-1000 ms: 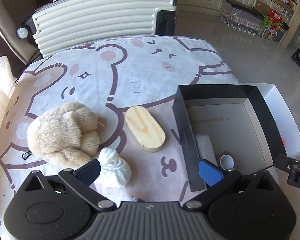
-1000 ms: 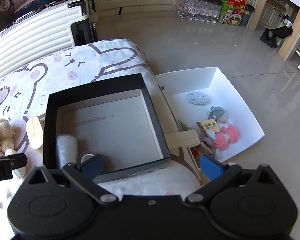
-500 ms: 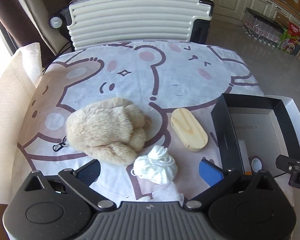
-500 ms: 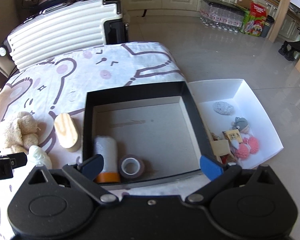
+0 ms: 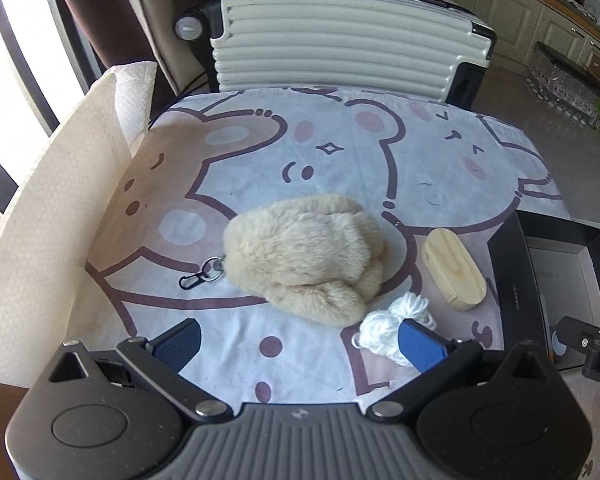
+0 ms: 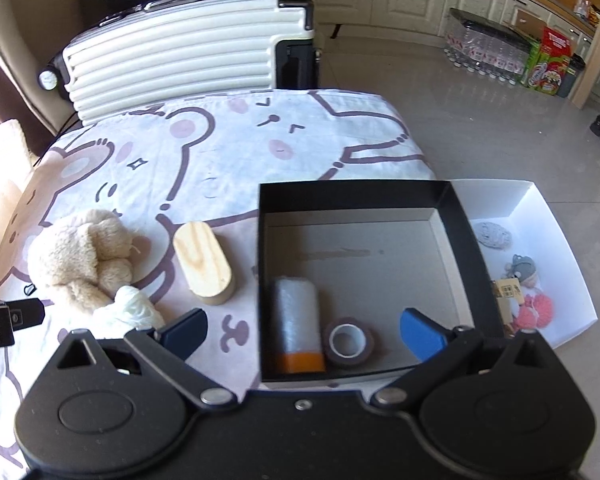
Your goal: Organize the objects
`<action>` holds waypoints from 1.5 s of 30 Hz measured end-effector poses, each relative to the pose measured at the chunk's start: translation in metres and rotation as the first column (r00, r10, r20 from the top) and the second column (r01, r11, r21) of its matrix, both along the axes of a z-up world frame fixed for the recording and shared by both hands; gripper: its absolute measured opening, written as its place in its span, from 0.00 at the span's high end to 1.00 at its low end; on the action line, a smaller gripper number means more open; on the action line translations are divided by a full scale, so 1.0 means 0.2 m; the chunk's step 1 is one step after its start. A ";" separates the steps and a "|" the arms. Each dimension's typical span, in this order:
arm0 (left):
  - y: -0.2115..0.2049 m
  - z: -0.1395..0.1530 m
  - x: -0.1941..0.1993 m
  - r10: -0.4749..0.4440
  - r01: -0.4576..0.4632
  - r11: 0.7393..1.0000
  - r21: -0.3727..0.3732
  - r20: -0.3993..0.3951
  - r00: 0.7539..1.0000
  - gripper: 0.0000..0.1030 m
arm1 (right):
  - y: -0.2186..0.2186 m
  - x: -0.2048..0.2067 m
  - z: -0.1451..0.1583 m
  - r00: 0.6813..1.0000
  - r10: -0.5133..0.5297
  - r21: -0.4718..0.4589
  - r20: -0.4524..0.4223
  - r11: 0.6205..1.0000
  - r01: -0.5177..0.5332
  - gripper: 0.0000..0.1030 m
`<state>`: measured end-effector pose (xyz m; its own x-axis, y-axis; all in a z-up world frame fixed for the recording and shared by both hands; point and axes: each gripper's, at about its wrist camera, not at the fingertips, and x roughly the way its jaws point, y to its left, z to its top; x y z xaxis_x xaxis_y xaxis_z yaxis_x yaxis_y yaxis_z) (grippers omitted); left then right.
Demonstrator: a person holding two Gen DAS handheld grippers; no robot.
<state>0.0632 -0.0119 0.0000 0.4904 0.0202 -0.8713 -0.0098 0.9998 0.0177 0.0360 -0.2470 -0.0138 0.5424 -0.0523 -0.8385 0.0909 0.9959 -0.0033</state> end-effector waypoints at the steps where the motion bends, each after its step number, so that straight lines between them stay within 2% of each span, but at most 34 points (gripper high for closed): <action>1: 0.02 0.00 0.00 0.008 -0.008 1.000 -0.001 0.000 1.000 0.00 | 0.02 0.00 0.00 1.000 0.005 0.002 0.001 1.000 -0.005 0.00; 9: 0.13 0.00 -0.01 0.038 -0.038 0.999 0.007 0.005 0.999 0.00 | 0.12 0.02 0.00 0.999 0.035 0.013 0.007 0.999 -0.035 0.00; 21: 0.15 -0.01 0.00 0.042 -0.042 0.999 0.015 0.012 0.999 0.00 | 0.15 0.05 -0.03 0.999 0.040 0.053 -0.005 0.998 -0.040 0.00; 30: 0.09 -0.03 0.02 -0.020 0.020 1.000 -0.022 -0.003 1.000 0.00 | 0.14 0.06 -0.05 0.999 0.036 0.126 -0.005 0.991 -0.035 0.00; 36: 0.02 -0.08 0.02 -0.111 0.110 0.994 -0.020 -0.034 0.993 0.06 | 0.10 0.10 -0.06 1.000 0.004 0.227 0.006 0.974 -0.005 0.11; 38: 0.01 -0.10 0.02 -0.132 0.129 0.991 -0.045 -0.059 0.990 0.10 | 0.11 0.12 -0.07 1.000 0.019 0.247 0.009 0.969 -0.021 0.17; 45: -0.03 -0.20 0.06 -0.162 0.139 0.981 -0.135 -0.178 0.971 0.18 | 0.19 0.19 -0.13 0.995 0.094 0.291 -0.018 0.953 -0.085 0.23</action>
